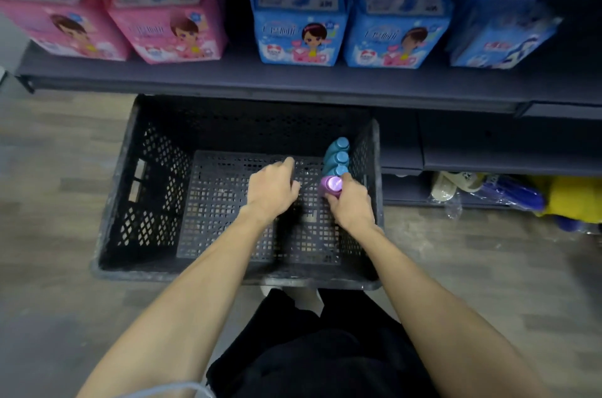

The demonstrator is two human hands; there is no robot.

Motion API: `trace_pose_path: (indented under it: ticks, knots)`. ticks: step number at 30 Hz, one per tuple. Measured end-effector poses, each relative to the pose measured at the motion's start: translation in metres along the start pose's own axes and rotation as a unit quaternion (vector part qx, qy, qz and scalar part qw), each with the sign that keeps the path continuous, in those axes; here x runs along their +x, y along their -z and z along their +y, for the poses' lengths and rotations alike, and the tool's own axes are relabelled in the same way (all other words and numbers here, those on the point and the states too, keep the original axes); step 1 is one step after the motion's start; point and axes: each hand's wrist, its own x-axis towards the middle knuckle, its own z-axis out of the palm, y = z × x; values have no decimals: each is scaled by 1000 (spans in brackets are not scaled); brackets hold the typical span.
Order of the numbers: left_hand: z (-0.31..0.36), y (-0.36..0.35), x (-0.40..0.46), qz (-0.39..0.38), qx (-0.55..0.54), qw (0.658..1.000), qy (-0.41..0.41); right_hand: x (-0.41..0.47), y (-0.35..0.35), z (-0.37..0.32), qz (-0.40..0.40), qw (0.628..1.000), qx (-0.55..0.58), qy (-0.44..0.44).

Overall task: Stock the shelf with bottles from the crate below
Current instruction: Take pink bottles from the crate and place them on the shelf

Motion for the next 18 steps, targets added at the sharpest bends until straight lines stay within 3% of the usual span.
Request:
trace_pose_path:
  ticks: [18]
  knots:
    - [0,64,14,78,10,991,-104,-14,82,-54,141,986,-45,75]
